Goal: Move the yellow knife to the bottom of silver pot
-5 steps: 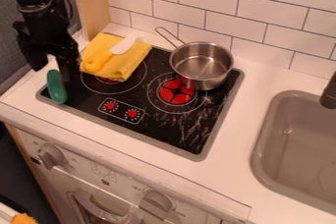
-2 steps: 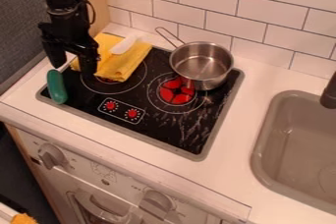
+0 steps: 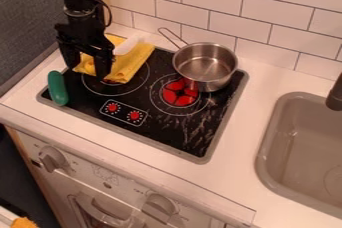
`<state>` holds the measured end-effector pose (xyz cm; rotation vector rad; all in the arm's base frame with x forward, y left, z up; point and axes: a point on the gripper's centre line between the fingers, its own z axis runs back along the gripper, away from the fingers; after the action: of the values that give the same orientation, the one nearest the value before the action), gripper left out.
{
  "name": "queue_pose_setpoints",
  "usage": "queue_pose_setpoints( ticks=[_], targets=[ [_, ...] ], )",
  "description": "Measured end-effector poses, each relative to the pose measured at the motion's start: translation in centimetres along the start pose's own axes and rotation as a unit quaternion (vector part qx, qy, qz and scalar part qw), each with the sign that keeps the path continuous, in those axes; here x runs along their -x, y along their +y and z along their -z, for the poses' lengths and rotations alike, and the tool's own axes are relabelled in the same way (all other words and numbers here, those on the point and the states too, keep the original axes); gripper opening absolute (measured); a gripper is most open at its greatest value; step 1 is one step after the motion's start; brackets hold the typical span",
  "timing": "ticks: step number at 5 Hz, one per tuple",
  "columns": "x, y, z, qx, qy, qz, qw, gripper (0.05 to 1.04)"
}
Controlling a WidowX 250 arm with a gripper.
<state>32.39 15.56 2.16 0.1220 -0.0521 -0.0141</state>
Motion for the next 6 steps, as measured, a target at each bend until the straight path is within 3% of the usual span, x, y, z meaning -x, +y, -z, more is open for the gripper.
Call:
queue_pose_setpoints(
  ticks=[1, 2, 3, 4, 5, 6],
  targets=[
    [-0.8, -0.2, 0.4, -0.001, 0.001, -0.005, 1.0000, 0.948],
    [-1.4, -0.1, 0.4, 0.005, 0.000, -0.008, 1.0000, 0.683],
    [-1.4, -0.4, 0.3, 0.015, -0.001, -0.003, 0.9999, 0.499],
    [-0.8, -0.6, -0.8, 0.030, -0.009, -0.008, 0.9995, 0.499],
    [0.8, -1.4, -3.5, 0.043, -0.032, -0.005, 0.9986, 0.499],
    [3.3, -3.9, -4.1, 0.039, -0.013, 0.021, 0.9989, 0.499]
  ],
)
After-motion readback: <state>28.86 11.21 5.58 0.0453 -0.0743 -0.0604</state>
